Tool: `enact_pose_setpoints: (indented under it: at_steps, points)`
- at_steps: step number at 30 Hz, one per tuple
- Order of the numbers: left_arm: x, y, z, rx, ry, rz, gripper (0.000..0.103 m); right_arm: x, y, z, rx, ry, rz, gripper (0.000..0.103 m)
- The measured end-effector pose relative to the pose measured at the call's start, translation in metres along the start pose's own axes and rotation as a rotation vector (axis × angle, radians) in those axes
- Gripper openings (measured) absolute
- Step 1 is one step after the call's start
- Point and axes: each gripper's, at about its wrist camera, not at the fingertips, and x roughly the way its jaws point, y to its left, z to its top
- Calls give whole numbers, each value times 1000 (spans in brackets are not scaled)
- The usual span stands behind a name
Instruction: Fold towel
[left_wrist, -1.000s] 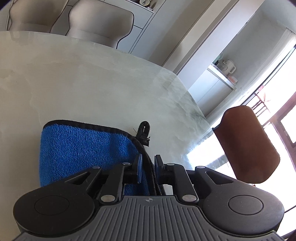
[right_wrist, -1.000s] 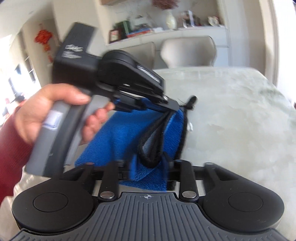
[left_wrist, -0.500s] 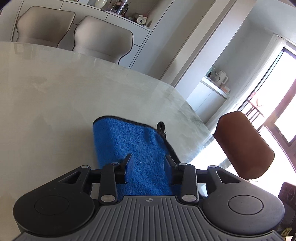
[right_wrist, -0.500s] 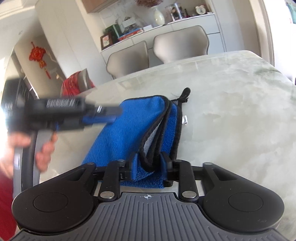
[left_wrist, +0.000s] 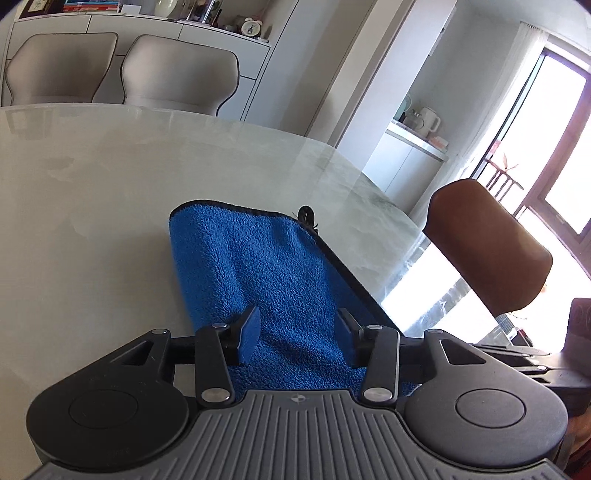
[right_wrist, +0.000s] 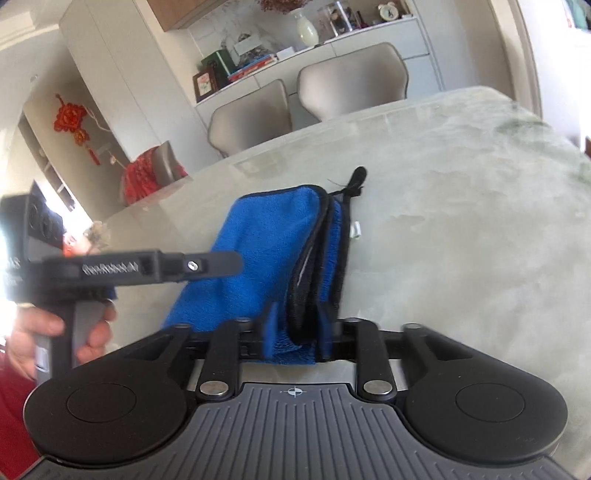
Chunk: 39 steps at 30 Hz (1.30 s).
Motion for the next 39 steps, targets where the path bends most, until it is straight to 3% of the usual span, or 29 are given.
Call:
enact_pose_setpoints:
  at_steps: [11, 14, 17, 25, 34, 39]
  points:
    - [-2, -1, 0, -3, 5, -13, 48, 39, -7, 34, 5, 25, -5, 37]
    - [-2, -1, 1, -5, 5, -14, 48, 46, -16, 37, 49, 31, 3, 13]
    - [-2, 0, 2, -9, 2, -19, 48, 46, -23, 34, 83, 28, 18, 9]
    - [0, -3, 1, 7, -1, -22, 53, 34, -24, 29, 82, -13, -20, 9]
    - [0, -2, 1, 0, 0, -26, 55, 38, -31, 38, 133, 8, 45, 11]
    - [2, -1, 0, -6, 3, -28, 55, 49, -39, 47, 166, 42, 93, 27]
